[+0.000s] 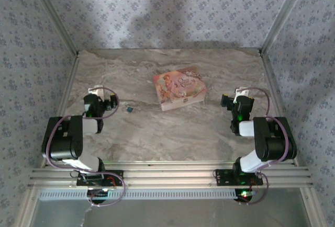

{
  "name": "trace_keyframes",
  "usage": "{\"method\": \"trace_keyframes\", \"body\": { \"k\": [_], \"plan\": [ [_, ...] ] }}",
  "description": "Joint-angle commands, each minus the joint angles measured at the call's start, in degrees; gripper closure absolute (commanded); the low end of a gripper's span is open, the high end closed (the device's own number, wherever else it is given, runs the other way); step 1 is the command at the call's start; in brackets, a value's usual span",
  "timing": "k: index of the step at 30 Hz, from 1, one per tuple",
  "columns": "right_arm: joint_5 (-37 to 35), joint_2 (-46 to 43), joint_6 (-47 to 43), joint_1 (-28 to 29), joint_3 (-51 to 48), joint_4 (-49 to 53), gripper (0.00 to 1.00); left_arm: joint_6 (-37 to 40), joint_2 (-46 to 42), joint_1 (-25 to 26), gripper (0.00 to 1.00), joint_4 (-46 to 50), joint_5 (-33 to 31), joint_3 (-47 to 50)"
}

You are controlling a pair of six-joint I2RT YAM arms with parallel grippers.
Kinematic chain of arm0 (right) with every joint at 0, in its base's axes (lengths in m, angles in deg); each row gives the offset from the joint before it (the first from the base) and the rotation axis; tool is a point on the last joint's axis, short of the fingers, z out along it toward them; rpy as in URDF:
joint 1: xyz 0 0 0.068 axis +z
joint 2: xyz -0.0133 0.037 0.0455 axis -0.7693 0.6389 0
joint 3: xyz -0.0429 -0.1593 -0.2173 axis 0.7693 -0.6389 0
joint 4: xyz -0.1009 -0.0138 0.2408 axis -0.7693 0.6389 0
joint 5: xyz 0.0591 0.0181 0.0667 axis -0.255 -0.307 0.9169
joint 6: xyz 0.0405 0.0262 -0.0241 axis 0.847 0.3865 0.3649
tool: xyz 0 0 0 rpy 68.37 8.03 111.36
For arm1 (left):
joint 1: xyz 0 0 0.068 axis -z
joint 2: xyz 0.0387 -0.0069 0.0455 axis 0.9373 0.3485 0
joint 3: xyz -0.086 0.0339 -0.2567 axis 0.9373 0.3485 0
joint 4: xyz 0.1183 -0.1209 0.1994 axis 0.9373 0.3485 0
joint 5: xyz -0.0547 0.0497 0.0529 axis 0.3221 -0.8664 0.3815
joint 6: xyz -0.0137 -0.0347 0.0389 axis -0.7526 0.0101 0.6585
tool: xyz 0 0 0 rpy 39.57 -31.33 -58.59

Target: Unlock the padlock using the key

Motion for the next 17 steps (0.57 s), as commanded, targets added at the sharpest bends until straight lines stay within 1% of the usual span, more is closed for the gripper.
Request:
{"method": "trace_keyframes", "body": {
  "k": [1, 10, 13, 17],
  "plan": [
    [-1.1, 0.1, -1.1, 0.3, 0.8, -0.7, 0.00, -0.4, -0.3, 0.3, 0.02, -0.3, 1.0, -0.5],
    [-1.1, 0.1, -1.1, 0.2, 0.8, -0.7, 0.00, -0.5, -0.3, 0.3, 0.02, -0.3, 1.0, -0.5],
    [0.4, 0.3, -1.3, 0.2, 1.2, -0.1, 0.00, -0.4, -0.3, 0.2, 0.02, -0.3, 0.9, -0.5],
    [0.5, 0.1, -1.3, 0.1, 1.0, -0.3, 0.00, -0.5, -0.3, 0.2, 0.02, -0.3, 0.9, -0.6]
  ]
}}
